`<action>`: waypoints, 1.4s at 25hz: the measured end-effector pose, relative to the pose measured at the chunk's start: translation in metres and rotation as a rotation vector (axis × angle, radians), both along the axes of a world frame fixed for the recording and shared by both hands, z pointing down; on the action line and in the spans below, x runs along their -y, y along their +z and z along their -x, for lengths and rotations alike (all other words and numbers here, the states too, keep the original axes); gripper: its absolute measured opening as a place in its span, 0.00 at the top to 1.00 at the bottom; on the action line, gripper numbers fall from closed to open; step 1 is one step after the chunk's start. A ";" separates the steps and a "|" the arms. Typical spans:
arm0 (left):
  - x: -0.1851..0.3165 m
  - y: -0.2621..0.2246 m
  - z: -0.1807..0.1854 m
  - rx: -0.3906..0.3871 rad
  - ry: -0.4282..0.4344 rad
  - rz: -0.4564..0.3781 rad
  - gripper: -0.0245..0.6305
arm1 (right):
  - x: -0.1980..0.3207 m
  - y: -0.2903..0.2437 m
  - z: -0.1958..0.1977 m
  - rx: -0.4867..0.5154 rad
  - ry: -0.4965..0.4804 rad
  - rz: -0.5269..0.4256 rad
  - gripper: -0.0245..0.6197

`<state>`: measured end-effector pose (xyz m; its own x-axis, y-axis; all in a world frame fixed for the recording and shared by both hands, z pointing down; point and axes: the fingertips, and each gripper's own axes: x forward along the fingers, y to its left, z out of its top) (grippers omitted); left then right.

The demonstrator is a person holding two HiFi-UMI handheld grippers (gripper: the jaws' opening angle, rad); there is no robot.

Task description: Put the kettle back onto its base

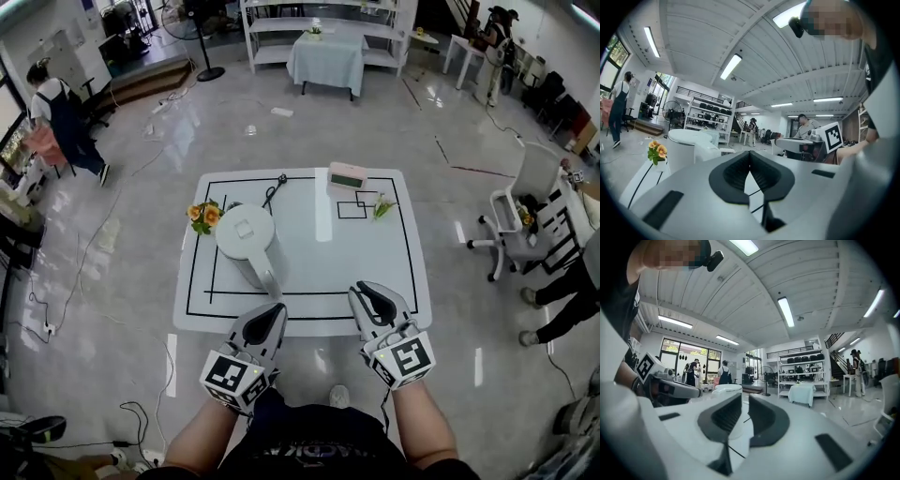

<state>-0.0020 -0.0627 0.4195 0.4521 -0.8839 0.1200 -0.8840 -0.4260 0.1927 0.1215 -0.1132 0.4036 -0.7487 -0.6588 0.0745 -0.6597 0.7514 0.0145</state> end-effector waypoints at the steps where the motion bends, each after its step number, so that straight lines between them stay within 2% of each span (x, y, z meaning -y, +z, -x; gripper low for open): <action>1: -0.003 -0.001 -0.008 0.005 -0.016 -0.003 0.96 | -0.002 -0.001 -0.006 0.006 -0.014 -0.001 0.93; 2: -0.007 -0.002 -0.016 0.009 -0.033 -0.006 0.96 | -0.004 -0.001 -0.012 0.015 -0.033 0.001 0.96; 8: -0.040 -0.013 -0.053 0.024 -0.153 -0.024 0.96 | -0.030 -0.013 -0.041 0.063 -0.160 0.009 0.96; 14: -0.075 -0.017 -0.073 0.039 -0.237 -0.016 0.96 | -0.056 -0.015 -0.052 0.078 -0.245 0.022 0.96; 25: -0.117 -0.024 -0.045 0.046 -0.357 -0.027 0.96 | -0.096 -0.013 -0.015 0.078 -0.359 0.040 0.96; 30: -0.136 -0.025 -0.029 0.035 -0.369 -0.021 0.96 | -0.117 -0.010 0.001 0.073 -0.364 0.055 0.96; 35: -0.148 -0.020 -0.018 0.005 -0.340 -0.012 0.96 | -0.134 -0.006 0.009 0.058 -0.328 0.061 0.96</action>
